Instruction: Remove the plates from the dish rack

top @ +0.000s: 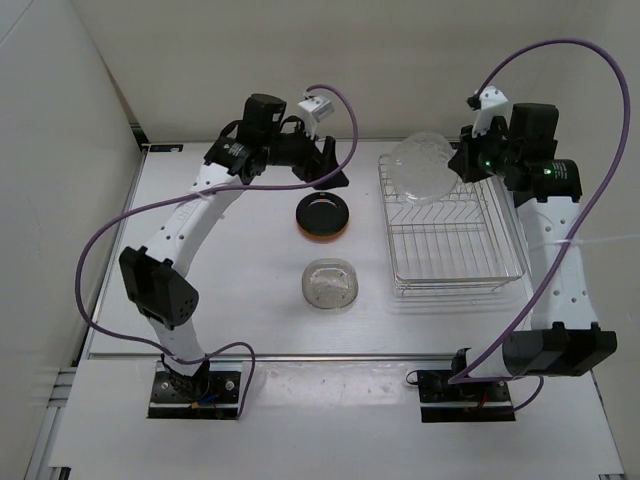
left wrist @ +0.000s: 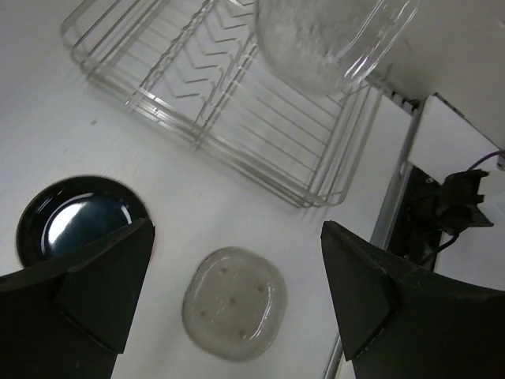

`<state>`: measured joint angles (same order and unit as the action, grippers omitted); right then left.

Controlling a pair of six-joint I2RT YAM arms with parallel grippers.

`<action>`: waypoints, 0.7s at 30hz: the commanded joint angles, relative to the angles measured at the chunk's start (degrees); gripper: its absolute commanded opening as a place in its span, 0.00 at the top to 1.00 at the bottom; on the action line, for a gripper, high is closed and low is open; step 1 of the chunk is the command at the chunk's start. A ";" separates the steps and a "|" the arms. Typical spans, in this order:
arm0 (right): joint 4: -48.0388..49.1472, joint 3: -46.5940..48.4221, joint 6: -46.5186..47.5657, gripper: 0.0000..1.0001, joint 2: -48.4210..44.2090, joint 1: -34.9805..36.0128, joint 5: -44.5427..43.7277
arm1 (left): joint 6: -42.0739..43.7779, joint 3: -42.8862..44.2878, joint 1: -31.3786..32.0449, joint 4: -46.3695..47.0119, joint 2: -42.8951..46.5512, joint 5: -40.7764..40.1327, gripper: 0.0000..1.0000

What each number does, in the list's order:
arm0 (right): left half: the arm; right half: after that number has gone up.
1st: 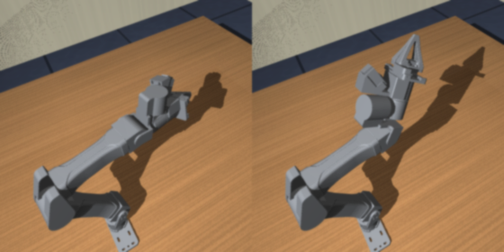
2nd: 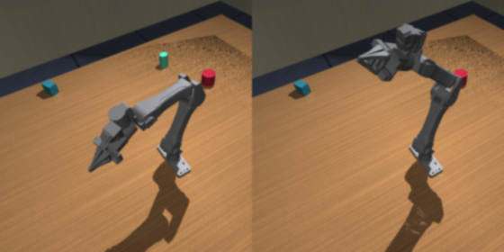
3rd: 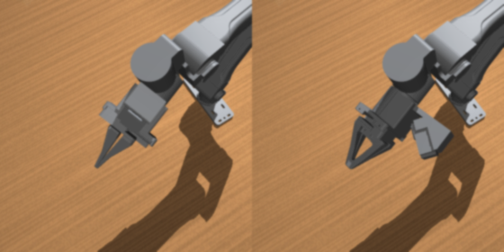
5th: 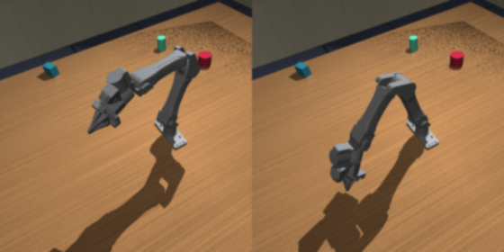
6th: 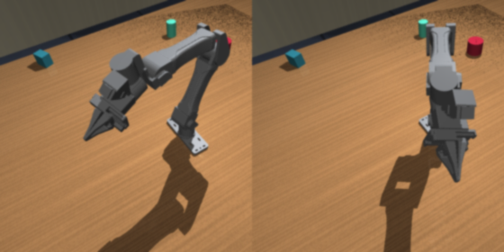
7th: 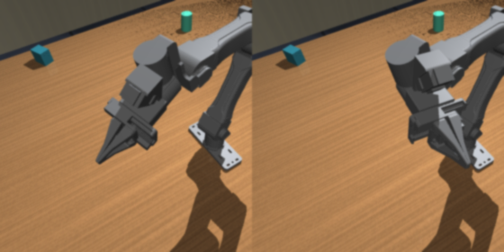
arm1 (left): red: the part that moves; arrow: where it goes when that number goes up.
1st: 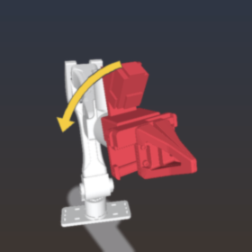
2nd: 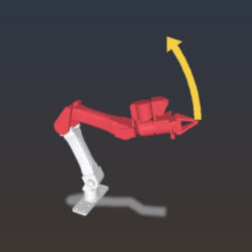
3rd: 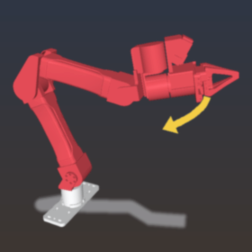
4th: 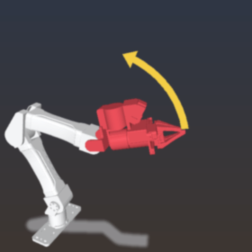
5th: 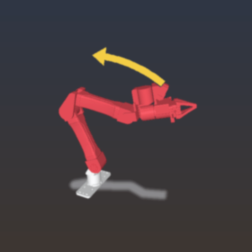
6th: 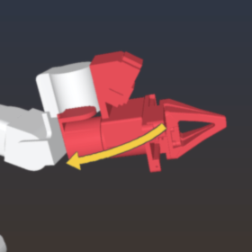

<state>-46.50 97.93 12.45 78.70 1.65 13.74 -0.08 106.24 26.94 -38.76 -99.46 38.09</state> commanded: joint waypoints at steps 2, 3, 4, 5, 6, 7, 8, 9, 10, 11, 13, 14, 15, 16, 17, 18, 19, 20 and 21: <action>1.58 -0.90 -1.90 1.00 0.67 1.16 16.32 | -4.84 7.57 2.42 0.88 -4.77 5.86 0.03; 1.59 -0.90 -2.60 1.00 0.67 1.16 16.32 | -6.32 8.97 2.42 2.01 -6.61 5.34 0.03; 2.28 -0.29 -3.13 1.00 1.28 1.16 17.02 | -6.95 9.77 2.42 2.02 -7.58 5.33 0.03; 2.29 -0.28 -4.00 1.00 1.98 1.16 17.72 | -7.65 10.30 2.42 2.55 -8.37 4.72 0.03; 2.29 0.33 -4.01 1.00 1.99 1.68 18.51 | -8.27 10.83 2.42 2.55 -9.77 4.72 0.04; 2.29 0.33 -4.71 1.00 2.51 1.69 20.00 | -9.49 11.53 2.42 3.25 -10.40 4.72 0.04; 2.29 0.94 -5.24 1.00 3.04 1.69 21.14 | -9.50 12.06 2.42 3.78 -11.01 4.72 0.06; 2.29 0.95 -5.24 1.00 3.04 1.69 21.85 | -10.11 12.07 2.42 3.78 -11.54 4.72 0.07; 2.29 0.95 -5.85 1.00 3.04 1.69 21.86 | -10.64 12.85 2.42 3.78 -12.24 4.19 0.07; 2.29 0.95 -5.86 1.00 3.04 1.69 22.38 | -10.65 13.64 2.42 3.78 -12.25 4.19 0.09; 2.29 0.95 -5.86 1.00 3.04 1.69 22.39 | -10.65 14.26 2.42 3.78 -12.78 3.05 0.10; 2.29 0.42 -5.86 1.00 3.04 1.69 23.08 | -10.65 14.87 2.42 3.78 -12.78 3.05 0.12; 2.90 0.42 -6.55 1.00 3.04 1.69 23.09 | -10.65 14.88 2.42 3.78 -13.30 2.44 0.13; 2.91 -0.54 -6.56 1.00 3.04 1.69 23.09 | -10.65 15.57 2.42 3.78 -13.30 2.43 0.15; 3.69 -1.07 -6.56 1.00 2.52 1.69 23.87 | -11.26 16.28 2.42 3.78 -13.91 2.43 0.15; 3.70 -1.94 -7.25 1.00 2.52 2.21 23.88 | -11.26 16.28 2.42 3.78 -13.92 2.43 0.16; 4.48 -1.95 -7.26 1.00 2.52 2.22 23.88 | -11.26 16.81 2.42 3.78 -13.92 1.91 0.16; 4.49 -2.48 -7.26 1.00 2.52 2.22 23.88 | -11.87 16.81 2.42 3.78 -14.44 1.90 0.17; 4.49 -2.48 -7.26 1.00 2.52 2.22 23.88 | -11.88 16.81 2.42 3.78 -14.45 1.90 0.17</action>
<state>-44.71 96.07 6.44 82.21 3.36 34.02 -10.94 121.01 29.36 -35.64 -114.26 40.88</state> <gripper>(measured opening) 0.066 0.839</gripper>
